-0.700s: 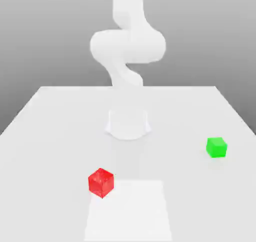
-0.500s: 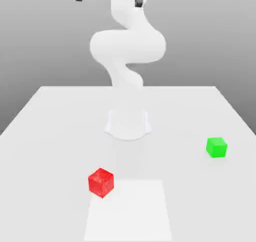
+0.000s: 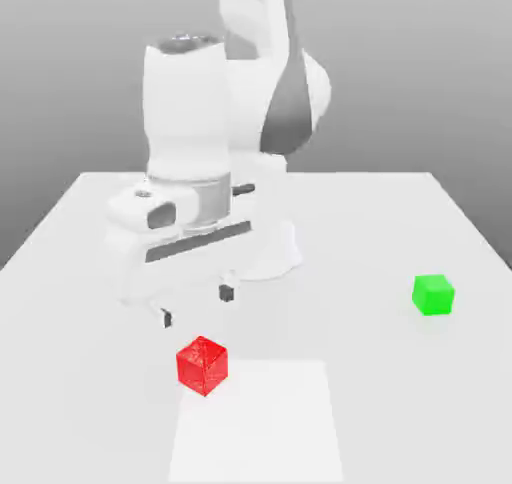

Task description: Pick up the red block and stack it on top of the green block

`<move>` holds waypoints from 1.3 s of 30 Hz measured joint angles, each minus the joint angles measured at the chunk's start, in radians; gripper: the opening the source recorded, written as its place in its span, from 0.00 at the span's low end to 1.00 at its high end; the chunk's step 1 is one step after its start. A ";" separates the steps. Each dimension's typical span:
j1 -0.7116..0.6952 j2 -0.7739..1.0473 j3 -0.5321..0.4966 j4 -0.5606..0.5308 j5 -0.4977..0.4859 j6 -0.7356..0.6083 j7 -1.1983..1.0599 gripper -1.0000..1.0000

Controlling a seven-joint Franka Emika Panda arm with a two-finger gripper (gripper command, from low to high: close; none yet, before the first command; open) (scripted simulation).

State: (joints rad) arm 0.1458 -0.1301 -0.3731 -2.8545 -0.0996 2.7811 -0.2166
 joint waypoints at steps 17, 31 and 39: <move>-0.122 0.302 0.198 0.002 0.342 0.237 -0.320 0.00; 0.013 0.015 0.310 -0.043 0.104 0.000 0.165 0.00; 0.198 -0.032 0.519 -0.047 0.191 -0.041 0.475 0.00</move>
State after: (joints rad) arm 0.3435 -0.1617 0.1463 -2.9020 0.0917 2.7404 0.2583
